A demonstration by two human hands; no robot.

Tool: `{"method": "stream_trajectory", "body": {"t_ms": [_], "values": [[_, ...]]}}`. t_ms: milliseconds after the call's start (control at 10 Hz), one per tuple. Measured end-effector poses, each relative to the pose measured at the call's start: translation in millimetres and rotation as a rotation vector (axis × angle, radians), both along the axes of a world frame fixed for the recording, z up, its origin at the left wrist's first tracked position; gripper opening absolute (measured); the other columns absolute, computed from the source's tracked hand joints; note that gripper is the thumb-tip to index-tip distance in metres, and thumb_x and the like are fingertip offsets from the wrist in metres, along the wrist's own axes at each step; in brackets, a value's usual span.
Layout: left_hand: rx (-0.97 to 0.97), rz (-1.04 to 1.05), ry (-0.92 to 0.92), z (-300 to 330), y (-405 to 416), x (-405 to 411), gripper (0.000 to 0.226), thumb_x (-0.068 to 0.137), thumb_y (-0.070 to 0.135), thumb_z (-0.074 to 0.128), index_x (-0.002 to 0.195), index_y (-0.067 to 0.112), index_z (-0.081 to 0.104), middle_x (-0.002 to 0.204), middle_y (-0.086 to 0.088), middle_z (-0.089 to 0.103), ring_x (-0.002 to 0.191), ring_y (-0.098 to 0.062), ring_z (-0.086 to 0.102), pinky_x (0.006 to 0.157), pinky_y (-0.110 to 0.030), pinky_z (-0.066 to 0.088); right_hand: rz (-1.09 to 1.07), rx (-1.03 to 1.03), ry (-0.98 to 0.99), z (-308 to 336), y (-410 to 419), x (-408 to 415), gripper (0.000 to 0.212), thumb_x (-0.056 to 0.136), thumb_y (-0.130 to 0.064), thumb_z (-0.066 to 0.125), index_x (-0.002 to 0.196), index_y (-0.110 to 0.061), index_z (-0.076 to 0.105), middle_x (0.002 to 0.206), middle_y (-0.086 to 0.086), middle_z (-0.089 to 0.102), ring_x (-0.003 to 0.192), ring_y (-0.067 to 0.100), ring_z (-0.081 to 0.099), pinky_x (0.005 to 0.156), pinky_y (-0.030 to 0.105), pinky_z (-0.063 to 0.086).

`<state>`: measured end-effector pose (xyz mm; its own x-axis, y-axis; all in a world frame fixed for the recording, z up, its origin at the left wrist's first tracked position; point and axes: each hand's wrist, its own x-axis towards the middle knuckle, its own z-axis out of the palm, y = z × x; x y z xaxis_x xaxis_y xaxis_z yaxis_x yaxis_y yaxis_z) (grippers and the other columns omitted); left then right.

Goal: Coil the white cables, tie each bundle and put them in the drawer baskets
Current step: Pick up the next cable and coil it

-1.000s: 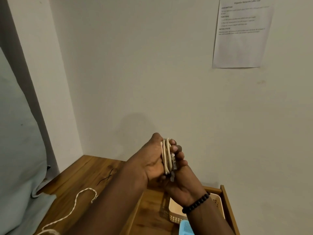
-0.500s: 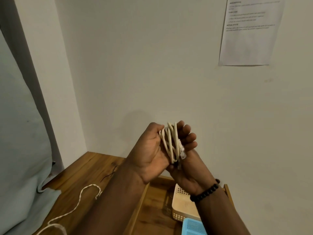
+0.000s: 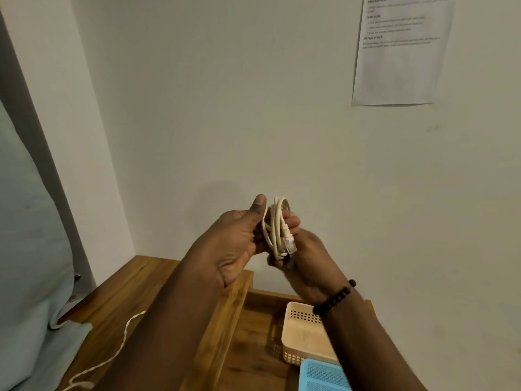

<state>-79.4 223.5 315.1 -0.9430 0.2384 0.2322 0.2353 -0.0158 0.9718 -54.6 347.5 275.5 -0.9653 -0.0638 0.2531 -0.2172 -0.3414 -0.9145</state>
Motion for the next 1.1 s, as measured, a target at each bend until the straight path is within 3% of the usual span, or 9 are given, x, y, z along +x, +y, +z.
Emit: {"method": "stream_trajectory", "body": {"t_ms": [100, 200, 300, 400, 600, 700, 800, 1000, 1100], "values": [[-0.146, 0.096, -0.009, 4.1, -5.7, -1.1, 0.064, 0.094, 0.058, 0.033, 0.114, 0.005, 0.063, 0.095, -0.009, 0.073, 0.081, -0.022, 0.072, 0.084, -0.040, 0.058, -0.231, 0.311, 0.094, 7.0, 14.9, -9.4, 0.047, 0.104, -0.044, 0.030, 0.107, -0.013, 0.065, 0.084, 0.007, 0.061, 0.071, 0.014, 0.052, 0.053, 0.019, 0.043], [-0.341, 0.169, 0.145, 10.9, -4.8, -3.0, 0.073, 0.080, 0.075, 0.023, 0.119, 0.021, 0.054, 0.099, 0.006, 0.069, 0.082, -0.014, 0.071, 0.078, -0.034, 0.059, -0.422, 0.611, 0.245, 7.5, 16.5, -15.6, 0.045, 0.102, -0.044, 0.029, 0.105, -0.010, 0.059, 0.083, 0.004, 0.057, 0.071, 0.014, 0.051, 0.058, 0.023, 0.046], [-0.589, 0.168, 0.305, 7.9, 1.3, -3.2, 0.056, 0.090, 0.066, 0.032, 0.113, 0.021, 0.058, 0.091, 0.005, 0.069, 0.076, -0.009, 0.068, 0.066, -0.022, 0.052, -0.473, 0.822, 0.328, 5.3, 10.3, -18.0, 0.033, 0.103, -0.035, 0.031, 0.102, -0.011, 0.053, 0.085, 0.002, 0.059, 0.073, 0.020, 0.057, 0.067, 0.038, 0.051], [-0.574, 0.297, 0.397, -6.9, 5.9, -2.6, 0.034, 0.098, 0.046, 0.042, 0.110, 0.018, 0.057, 0.082, 0.005, 0.062, 0.069, -0.010, 0.062, 0.056, -0.015, 0.042, -0.471, 0.725, 0.329, 0.9, 5.0, -19.0, 0.026, 0.103, -0.035, 0.033, 0.109, -0.014, 0.046, 0.085, 0.004, 0.059, 0.074, 0.024, 0.060, 0.063, 0.040, 0.054], [-0.202, 0.369, 0.326, -23.9, 8.1, -1.8, 0.036, 0.097, 0.046, 0.041, 0.113, 0.017, 0.055, 0.080, 0.001, 0.062, 0.069, -0.012, 0.061, 0.056, -0.017, 0.048, -0.583, 0.472, 0.395, -21.4, -21.7, -11.5, 0.037, 0.102, -0.039, 0.029, 0.134, -0.025, 0.043, 0.099, 0.000, 0.062, 0.078, 0.006, 0.060, 0.061, 0.018, 0.051], [-0.171, 0.331, 0.271, -29.4, 0.5, 0.8, 0.036, 0.098, 0.046, 0.039, 0.112, 0.018, 0.057, 0.077, 0.001, 0.063, 0.072, -0.011, 0.063, 0.061, -0.019, 0.050, -0.597, 0.449, 0.350, -28.6, -29.7, -16.0, 0.043, 0.101, -0.040, 0.029, 0.139, -0.029, 0.045, 0.116, 0.006, 0.062, 0.095, 0.013, 0.061, 0.077, 0.030, 0.057], [-0.064, 0.169, 0.016, -28.2, -24.9, -6.5, 0.033, 0.100, 0.039, 0.043, 0.108, 0.015, 0.064, 0.090, -0.009, 0.070, 0.084, -0.023, 0.068, 0.082, -0.038, 0.057, -0.606, 0.528, 0.354, -32.1, -33.0, -21.6, 0.040, 0.103, -0.034, 0.030, 0.137, -0.025, 0.048, 0.125, 0.001, 0.061, 0.112, 0.016, 0.058, 0.094, 0.035, 0.052], [-0.179, 0.190, -0.064, -54.2, -56.6, -13.6, 0.041, 0.099, 0.050, 0.035, 0.103, 0.020, 0.063, 0.075, -0.001, 0.060, 0.081, -0.021, 0.067, 0.083, -0.038, 0.057, -0.461, 0.525, 0.331, -55.2, -60.5, -35.3, 0.033, 0.105, -0.026, 0.031, 0.127, -0.018, 0.054, 0.097, -0.007, 0.061, 0.075, -0.006, 0.057, 0.064, 0.010, 0.045], [-0.148, 0.344, -0.185, -83.5, -76.9, -18.5, 0.041, 0.101, 0.045, 0.036, 0.101, 0.015, 0.063, 0.075, 0.001, 0.058, 0.075, -0.015, 0.060, 0.070, -0.032, 0.053, -0.181, 0.561, 0.204, -72.5, -74.4, -40.4, 0.030, 0.105, -0.029, 0.032, 0.125, -0.021, 0.053, 0.091, -0.006, 0.060, 0.073, -0.001, 0.057, 0.060, 0.013, 0.046]]}}
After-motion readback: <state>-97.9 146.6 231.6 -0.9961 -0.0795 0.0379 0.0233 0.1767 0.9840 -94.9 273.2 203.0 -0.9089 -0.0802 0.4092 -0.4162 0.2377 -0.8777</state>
